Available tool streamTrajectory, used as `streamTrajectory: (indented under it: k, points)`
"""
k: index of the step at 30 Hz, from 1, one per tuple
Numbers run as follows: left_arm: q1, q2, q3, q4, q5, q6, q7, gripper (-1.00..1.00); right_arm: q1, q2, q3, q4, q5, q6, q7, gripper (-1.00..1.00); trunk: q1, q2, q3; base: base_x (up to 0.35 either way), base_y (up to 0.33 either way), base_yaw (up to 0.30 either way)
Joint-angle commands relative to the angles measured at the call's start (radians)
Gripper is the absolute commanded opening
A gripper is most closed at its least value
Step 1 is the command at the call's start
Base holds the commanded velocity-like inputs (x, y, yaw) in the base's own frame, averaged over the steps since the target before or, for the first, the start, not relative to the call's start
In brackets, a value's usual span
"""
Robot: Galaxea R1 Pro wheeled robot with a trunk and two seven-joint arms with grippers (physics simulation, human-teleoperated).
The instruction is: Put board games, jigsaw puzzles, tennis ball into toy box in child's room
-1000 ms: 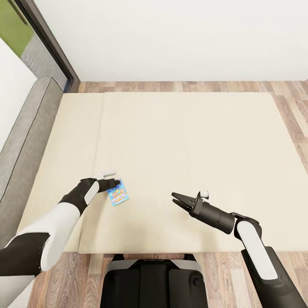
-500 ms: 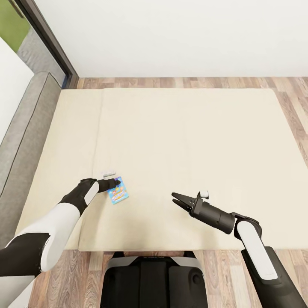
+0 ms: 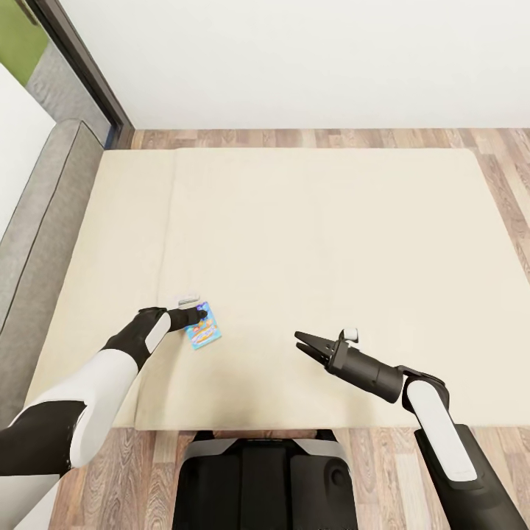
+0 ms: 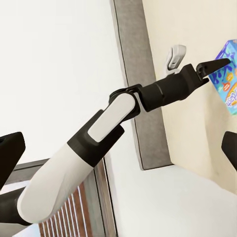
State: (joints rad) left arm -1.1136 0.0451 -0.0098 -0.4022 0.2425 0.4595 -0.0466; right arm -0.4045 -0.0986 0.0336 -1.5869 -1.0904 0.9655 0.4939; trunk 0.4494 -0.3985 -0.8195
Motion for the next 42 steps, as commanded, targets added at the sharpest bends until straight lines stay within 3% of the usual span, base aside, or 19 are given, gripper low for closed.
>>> streamTrajectory:
  k: [1,18,39,42]
  points:
    - [0.0,0.001,-0.001,-0.001,0.005,0.005,-0.001,1.0,0.0,-0.001,0.001,0.0,0.004,0.002,0.005,1.0,0.001,-0.001,-0.001,0.0,0.0,0.0]
    - [0.0,-0.001,-0.001,-0.001,0.004,0.005,-0.001,1.0,0.0,-0.001,0.0,0.002,0.006,0.001,0.005,1.0,0.001,-0.001,-0.001,0.0,-0.002,0.0]
    - [0.0,-0.004,-0.002,-0.001,0.003,0.006,-0.001,1.0,0.0,-0.001,0.0,0.002,0.006,0.001,0.005,1.0,0.001,-0.001,-0.001,0.0,-0.136,0.0]
    - [0.0,-0.004,-0.002,-0.001,0.003,0.005,-0.001,1.0,0.0,-0.001,0.0,0.002,0.021,0.001,0.005,1.0,0.001,-0.001,-0.001,0.0,-0.145,0.0]
